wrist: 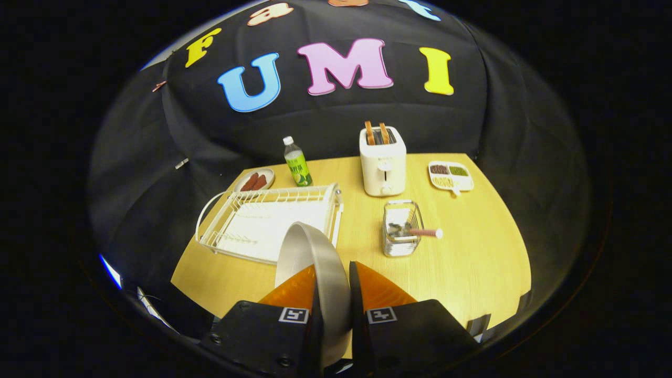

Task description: Take the plate from the dish rack, then take the spoon from the basket and place it into the plate.

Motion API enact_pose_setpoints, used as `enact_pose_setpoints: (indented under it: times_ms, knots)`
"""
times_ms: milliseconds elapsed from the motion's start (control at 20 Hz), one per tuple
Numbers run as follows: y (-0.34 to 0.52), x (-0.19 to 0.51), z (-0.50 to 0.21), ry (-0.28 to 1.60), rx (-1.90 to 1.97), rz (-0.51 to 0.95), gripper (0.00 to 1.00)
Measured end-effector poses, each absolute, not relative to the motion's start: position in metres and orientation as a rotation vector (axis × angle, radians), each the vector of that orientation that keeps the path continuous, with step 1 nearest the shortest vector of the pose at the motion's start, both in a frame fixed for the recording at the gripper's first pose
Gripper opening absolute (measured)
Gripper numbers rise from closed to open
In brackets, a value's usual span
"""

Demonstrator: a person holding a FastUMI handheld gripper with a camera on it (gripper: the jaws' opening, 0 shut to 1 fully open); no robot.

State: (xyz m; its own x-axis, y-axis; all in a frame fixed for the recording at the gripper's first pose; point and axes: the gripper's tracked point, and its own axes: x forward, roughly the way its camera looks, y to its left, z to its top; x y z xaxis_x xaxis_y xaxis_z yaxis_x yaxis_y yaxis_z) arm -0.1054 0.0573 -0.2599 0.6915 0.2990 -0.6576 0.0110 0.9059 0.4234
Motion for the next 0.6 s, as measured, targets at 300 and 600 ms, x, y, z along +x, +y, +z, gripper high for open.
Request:
enact_pose_setpoints:
  times_ms: [300, 600]
  knots:
    - [0.06, -0.123, -0.344, 0.897, 0.542, 0.198, 0.25]
    - [0.066, -0.125, -0.381, 0.947, 0.615, 0.252, 0.26]
